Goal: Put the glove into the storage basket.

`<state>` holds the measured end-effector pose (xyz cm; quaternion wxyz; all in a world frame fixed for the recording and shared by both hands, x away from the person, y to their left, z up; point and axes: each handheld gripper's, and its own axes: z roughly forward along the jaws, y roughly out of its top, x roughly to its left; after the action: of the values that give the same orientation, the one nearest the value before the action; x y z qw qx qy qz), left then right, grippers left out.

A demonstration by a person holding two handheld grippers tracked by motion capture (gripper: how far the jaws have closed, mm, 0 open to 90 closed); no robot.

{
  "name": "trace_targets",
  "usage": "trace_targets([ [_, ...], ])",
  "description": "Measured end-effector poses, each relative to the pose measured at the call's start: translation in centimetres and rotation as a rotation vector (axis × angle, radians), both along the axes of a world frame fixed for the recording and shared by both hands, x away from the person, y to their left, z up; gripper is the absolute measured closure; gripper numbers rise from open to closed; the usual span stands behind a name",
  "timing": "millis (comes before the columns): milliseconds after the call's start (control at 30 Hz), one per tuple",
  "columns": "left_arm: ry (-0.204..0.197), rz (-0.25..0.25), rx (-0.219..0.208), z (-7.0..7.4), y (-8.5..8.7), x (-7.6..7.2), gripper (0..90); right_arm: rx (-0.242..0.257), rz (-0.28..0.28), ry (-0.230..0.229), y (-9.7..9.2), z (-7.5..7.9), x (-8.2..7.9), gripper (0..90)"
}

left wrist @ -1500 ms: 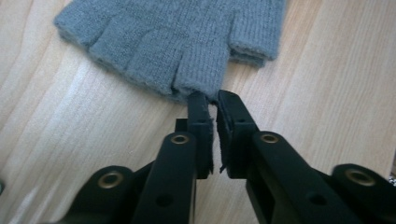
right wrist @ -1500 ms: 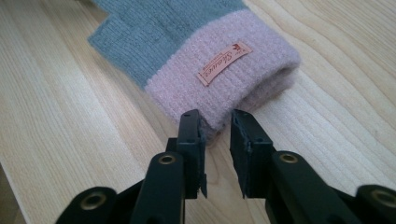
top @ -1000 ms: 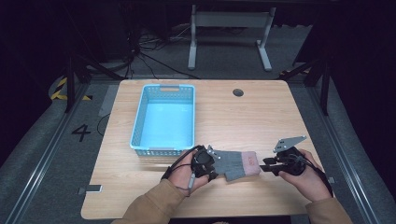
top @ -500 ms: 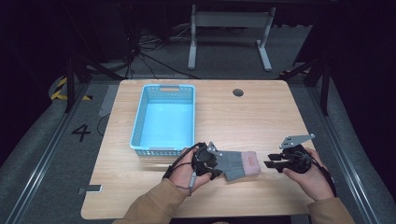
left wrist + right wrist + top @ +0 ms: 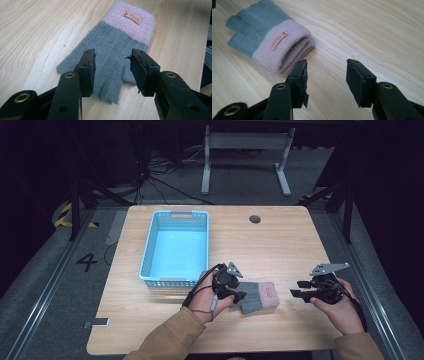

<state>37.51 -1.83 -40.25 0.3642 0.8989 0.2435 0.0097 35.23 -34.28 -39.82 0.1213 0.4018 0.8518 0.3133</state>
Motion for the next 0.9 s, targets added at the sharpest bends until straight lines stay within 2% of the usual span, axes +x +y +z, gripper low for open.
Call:
trace_targets([
  [333,-0.012,-0.028,-0.004,-1.1,-1.5,1.2,47.7,0.0,-0.038,-0.007,-1.6,-0.7,0.6,45.6],
  [433,-0.028,-0.043,-0.014,-1.3,-1.8,1.4,44.1,0.001,-0.047,-0.007,-1.9,-0.9,0.7,44.9],
  [600,-0.038,-0.073,0.004,-1.7,-2.3,1.6,39.2,0.004,-0.057,0.001,-2.4,-1.1,0.8,44.0],
  [767,-0.053,-0.067,0.021,-2.1,-2.6,1.7,28.9,0.017,-0.059,0.017,-2.6,-1.3,0.8,44.1],
  [900,-0.056,-0.066,0.015,-2.4,-3.0,1.8,25.7,0.021,-0.061,0.018,-2.6,-1.3,0.8,44.2],
])
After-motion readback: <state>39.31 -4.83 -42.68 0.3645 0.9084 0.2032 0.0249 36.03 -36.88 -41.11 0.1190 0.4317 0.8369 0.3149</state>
